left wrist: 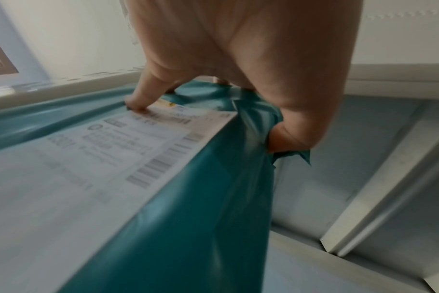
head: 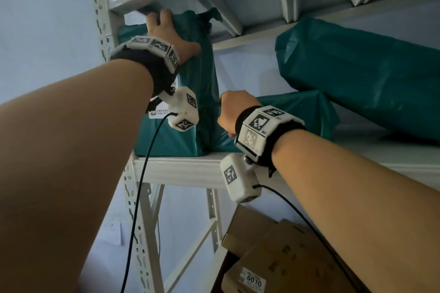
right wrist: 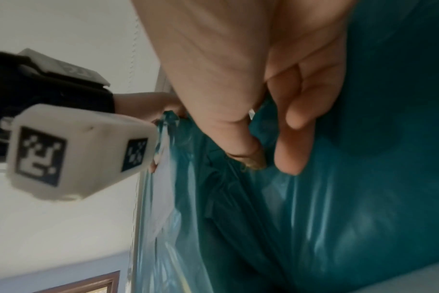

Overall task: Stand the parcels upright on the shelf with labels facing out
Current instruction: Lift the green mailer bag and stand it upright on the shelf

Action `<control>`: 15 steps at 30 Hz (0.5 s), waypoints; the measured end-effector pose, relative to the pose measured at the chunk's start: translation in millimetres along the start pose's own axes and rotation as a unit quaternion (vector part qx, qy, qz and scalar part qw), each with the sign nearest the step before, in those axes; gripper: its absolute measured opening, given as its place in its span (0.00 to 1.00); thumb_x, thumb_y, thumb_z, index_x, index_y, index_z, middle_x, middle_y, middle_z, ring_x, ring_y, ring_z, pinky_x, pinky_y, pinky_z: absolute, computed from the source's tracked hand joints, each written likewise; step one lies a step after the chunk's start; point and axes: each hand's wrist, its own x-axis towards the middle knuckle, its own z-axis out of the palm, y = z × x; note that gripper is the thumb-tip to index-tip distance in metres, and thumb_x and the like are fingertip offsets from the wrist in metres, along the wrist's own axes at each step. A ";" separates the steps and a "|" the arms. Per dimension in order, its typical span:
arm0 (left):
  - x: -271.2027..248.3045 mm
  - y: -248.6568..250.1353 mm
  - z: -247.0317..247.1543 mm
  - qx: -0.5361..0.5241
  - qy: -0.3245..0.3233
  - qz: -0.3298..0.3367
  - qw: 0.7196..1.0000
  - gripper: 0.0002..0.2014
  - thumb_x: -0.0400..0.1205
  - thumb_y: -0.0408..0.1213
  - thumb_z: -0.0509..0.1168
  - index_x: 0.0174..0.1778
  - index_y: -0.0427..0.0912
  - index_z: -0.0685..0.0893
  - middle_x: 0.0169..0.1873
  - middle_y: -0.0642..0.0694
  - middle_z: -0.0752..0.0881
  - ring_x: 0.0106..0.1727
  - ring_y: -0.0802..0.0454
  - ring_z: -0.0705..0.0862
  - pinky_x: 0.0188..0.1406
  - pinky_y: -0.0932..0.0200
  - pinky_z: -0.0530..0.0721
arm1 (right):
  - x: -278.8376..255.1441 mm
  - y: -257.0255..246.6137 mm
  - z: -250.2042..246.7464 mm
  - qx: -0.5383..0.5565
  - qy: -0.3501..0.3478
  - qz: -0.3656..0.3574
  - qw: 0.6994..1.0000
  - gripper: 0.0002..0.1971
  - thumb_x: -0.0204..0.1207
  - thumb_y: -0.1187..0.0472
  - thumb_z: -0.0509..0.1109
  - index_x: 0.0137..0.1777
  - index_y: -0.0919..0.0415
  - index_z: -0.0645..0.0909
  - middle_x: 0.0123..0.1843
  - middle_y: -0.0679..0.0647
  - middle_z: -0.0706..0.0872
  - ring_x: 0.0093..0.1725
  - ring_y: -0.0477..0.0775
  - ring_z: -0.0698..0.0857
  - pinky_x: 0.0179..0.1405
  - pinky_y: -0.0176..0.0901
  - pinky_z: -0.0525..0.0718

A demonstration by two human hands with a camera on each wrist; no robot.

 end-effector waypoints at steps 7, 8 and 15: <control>-5.1 -1.4 -11.2 0.031 0.005 0.002 1.000 0.40 0.68 0.53 0.70 0.74 0.44 0.64 0.72 0.40 0.65 0.67 0.37 0.74 0.62 0.46 0.77 | -2.0 11.2 -17.2 0.099 0.015 0.056 0.993 0.14 0.77 0.68 0.64 0.62 0.67 0.81 0.55 0.64 0.88 0.49 0.65 0.90 0.54 0.55 0.88; -5.9 -0.9 -11.4 0.028 0.005 0.001 1.000 0.39 0.68 0.53 0.70 0.73 0.43 0.64 0.72 0.40 0.65 0.67 0.37 0.74 0.62 0.47 0.77 | -2.0 11.9 -19.4 0.099 0.015 0.059 0.993 0.14 0.77 0.68 0.65 0.61 0.67 0.82 0.54 0.64 0.89 0.48 0.64 0.90 0.54 0.54 0.88; -8.3 3.1 -11.7 0.021 0.002 0.004 1.000 0.37 0.69 0.51 0.69 0.72 0.43 0.65 0.71 0.40 0.65 0.64 0.37 0.76 0.58 0.50 0.79 | -8.6 18.6 -32.9 0.016 0.030 0.055 0.998 0.12 0.76 0.68 0.64 0.57 0.67 0.83 0.50 0.61 0.89 0.45 0.62 0.86 0.43 0.42 0.81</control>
